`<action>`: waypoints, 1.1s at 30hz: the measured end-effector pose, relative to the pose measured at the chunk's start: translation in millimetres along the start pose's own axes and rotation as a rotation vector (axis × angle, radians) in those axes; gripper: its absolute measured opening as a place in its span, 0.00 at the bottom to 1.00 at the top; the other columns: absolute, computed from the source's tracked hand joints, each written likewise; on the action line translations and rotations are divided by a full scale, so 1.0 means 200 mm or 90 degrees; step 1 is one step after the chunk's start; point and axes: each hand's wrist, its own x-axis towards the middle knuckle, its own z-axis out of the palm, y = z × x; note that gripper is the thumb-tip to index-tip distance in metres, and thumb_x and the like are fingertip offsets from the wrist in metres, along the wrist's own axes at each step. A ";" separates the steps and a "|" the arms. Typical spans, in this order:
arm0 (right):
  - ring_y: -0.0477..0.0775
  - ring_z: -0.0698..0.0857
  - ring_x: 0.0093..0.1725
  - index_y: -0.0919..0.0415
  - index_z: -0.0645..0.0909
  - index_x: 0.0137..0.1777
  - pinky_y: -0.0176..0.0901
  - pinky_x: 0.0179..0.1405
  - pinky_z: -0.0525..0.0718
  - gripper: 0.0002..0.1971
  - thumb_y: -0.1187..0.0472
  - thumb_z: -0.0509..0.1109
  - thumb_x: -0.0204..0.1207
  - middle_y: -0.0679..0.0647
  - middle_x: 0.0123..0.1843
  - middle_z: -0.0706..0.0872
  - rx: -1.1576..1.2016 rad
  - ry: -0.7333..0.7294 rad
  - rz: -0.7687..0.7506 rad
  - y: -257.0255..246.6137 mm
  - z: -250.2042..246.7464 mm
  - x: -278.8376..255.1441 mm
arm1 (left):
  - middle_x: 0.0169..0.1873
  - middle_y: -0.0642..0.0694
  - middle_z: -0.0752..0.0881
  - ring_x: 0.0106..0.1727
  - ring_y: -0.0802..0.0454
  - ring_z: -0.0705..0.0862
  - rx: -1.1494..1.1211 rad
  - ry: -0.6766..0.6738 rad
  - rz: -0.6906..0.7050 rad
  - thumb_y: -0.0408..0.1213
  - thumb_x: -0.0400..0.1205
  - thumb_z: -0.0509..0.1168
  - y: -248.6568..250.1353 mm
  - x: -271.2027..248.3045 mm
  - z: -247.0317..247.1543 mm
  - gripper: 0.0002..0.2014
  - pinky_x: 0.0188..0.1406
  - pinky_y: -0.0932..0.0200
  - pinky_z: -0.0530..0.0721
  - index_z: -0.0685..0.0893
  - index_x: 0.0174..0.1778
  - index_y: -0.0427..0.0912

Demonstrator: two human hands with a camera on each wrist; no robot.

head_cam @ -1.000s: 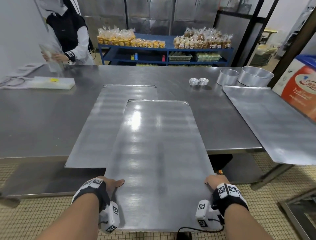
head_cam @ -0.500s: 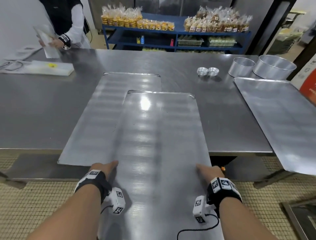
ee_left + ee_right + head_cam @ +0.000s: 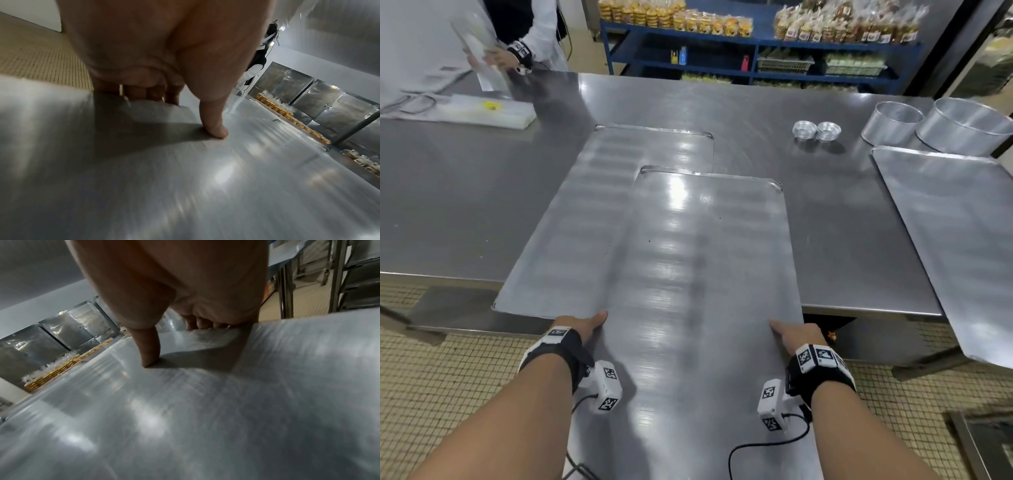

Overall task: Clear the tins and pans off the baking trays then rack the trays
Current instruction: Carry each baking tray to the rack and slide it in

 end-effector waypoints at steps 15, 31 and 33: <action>0.58 0.83 0.36 0.73 0.81 0.62 0.45 0.39 0.80 0.30 0.55 0.85 0.66 0.63 0.49 0.84 0.165 0.061 0.069 0.28 -0.07 -0.57 | 0.51 0.39 0.87 0.34 0.46 0.83 -0.077 -0.052 0.060 0.50 0.75 0.78 -0.19 -0.12 -0.13 0.22 0.33 0.57 0.79 0.86 0.58 0.39; 0.62 0.86 0.32 0.70 0.82 0.38 0.66 0.42 0.90 0.21 0.58 0.89 0.56 0.64 0.34 0.86 0.401 0.274 0.125 0.73 -0.36 -1.08 | 0.39 0.37 0.92 0.39 0.35 0.91 -0.090 -0.118 0.208 0.48 0.57 0.86 0.01 -0.49 0.02 0.28 0.49 0.39 0.92 0.89 0.45 0.33; 0.63 0.85 0.31 0.72 0.80 0.37 0.69 0.45 0.89 0.23 0.59 0.90 0.54 0.65 0.32 0.85 0.429 0.299 0.149 0.78 -0.43 -1.12 | 0.38 0.40 0.92 0.39 0.38 0.92 -0.076 -0.136 0.235 0.48 0.56 0.86 0.09 -0.55 0.11 0.28 0.46 0.44 0.92 0.90 0.44 0.34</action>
